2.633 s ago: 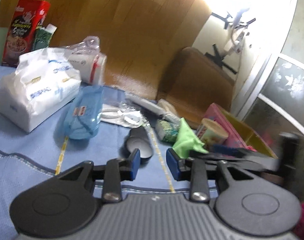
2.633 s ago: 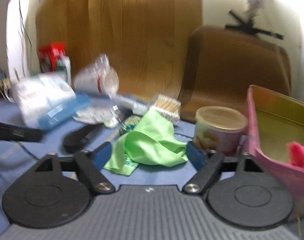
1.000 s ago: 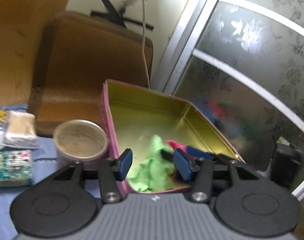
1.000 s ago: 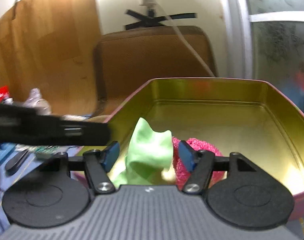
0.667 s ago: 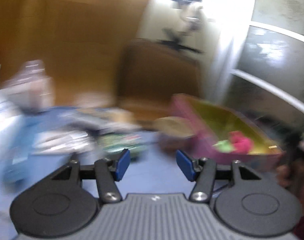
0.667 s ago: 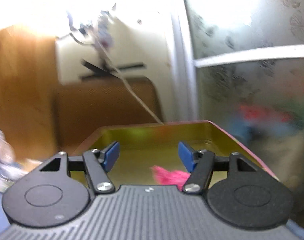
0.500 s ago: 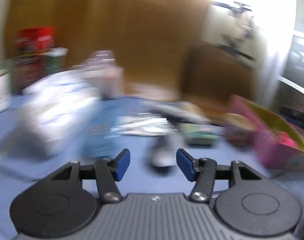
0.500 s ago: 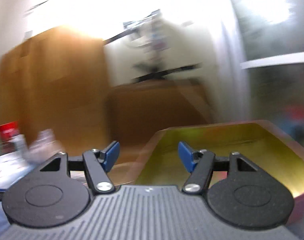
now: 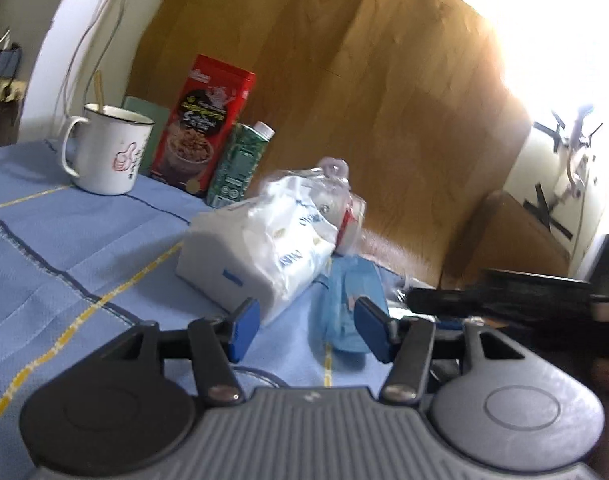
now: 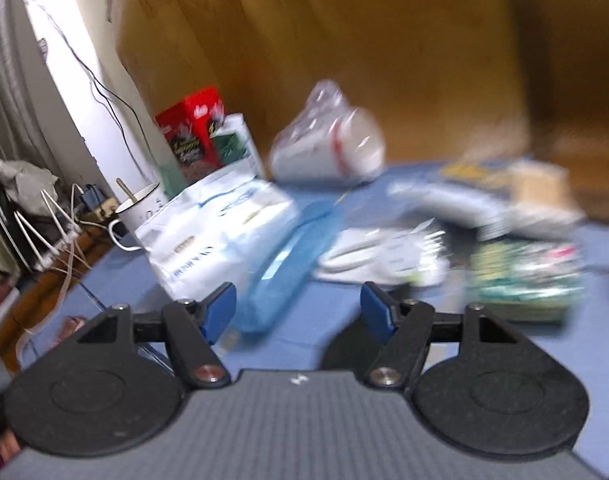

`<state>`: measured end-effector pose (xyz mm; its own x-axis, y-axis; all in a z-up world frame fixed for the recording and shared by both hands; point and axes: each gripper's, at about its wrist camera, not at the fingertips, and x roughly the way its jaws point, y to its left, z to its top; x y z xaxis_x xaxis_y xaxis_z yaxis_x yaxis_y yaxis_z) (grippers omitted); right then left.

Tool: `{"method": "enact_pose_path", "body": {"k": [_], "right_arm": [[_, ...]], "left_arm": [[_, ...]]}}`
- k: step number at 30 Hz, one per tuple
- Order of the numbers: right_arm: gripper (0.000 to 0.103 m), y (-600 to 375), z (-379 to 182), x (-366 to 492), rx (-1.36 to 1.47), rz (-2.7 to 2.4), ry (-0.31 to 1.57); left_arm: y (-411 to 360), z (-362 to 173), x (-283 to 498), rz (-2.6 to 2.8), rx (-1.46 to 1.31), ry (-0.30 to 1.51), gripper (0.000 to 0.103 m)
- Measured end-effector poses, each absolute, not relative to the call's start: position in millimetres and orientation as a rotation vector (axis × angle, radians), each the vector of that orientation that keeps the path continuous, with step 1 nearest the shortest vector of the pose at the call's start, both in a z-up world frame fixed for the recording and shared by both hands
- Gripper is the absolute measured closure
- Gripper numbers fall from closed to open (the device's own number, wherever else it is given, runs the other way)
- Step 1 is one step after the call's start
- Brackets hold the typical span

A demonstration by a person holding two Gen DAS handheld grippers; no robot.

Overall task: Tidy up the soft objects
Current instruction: 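Grasp the blue plastic case with the left gripper and lift it, then lower the blue case into the pink tin and open the left gripper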

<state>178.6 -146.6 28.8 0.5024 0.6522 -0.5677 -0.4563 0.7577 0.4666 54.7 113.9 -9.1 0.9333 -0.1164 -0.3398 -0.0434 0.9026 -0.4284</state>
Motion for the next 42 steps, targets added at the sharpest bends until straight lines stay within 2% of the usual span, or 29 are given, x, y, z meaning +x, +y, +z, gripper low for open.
{"method": "enact_pose_path", "body": {"k": [4,5,6,11,15,18,20,21,22,24,27,29,30,33,42], "right_arm": [[0.031,-116,8,197,0.337,0.669,0.891],[0.034,-110,9,195,0.298,0.666,0.871],[0.044,-110,8,193,0.273,0.683,0.882],[0.056,-129,9,175,0.259,0.727,0.9],[0.057,-166,13,139,0.187,0.797,0.881],[0.06,-198,14,99,0.055,0.785,0.79],[0.062,-212,13,71,-0.048,0.739,0.718],[0.062,-219,12,57,-0.096,0.712,0.687],[0.062,-224,11,43,-0.132,0.692,0.656],[0.062,-231,10,23,-0.179,0.661,0.612],[0.062,-236,6,14,-0.18,0.644,0.582],[0.063,-232,1,15,-0.184,0.64,0.589],[0.063,-231,-2,16,-0.181,0.638,0.591],[0.064,-235,-3,16,-0.177,0.615,0.554],[0.064,-294,35,16,-0.15,0.351,0.294]], "left_arm": [[116,-9,55,-0.042,-0.473,0.358,0.05],[116,-9,50,-0.045,-0.472,0.355,0.05],[115,-8,48,-0.046,-0.47,0.353,0.05],[116,-8,49,-0.053,-0.467,0.349,0.047],[114,-9,54,-0.089,-0.455,0.387,0.046],[101,-10,60,-0.206,-0.485,0.506,0.046],[83,-12,59,-0.331,-0.565,0.579,0.042],[71,-12,58,-0.387,-0.582,0.607,0.034],[55,-10,57,-0.435,-0.576,0.633,0.018],[28,-5,57,-0.473,-0.542,0.67,0.005],[-5,-3,61,-0.538,-0.497,0.75,0.005],[-21,-7,65,-0.55,-0.487,0.802,0.01],[-28,-9,68,-0.551,-0.477,0.829,0.029],[-44,-3,68,-0.559,-0.446,0.819,0.031],[-149,69,103,-0.765,-0.228,0.666,0.033]]}}
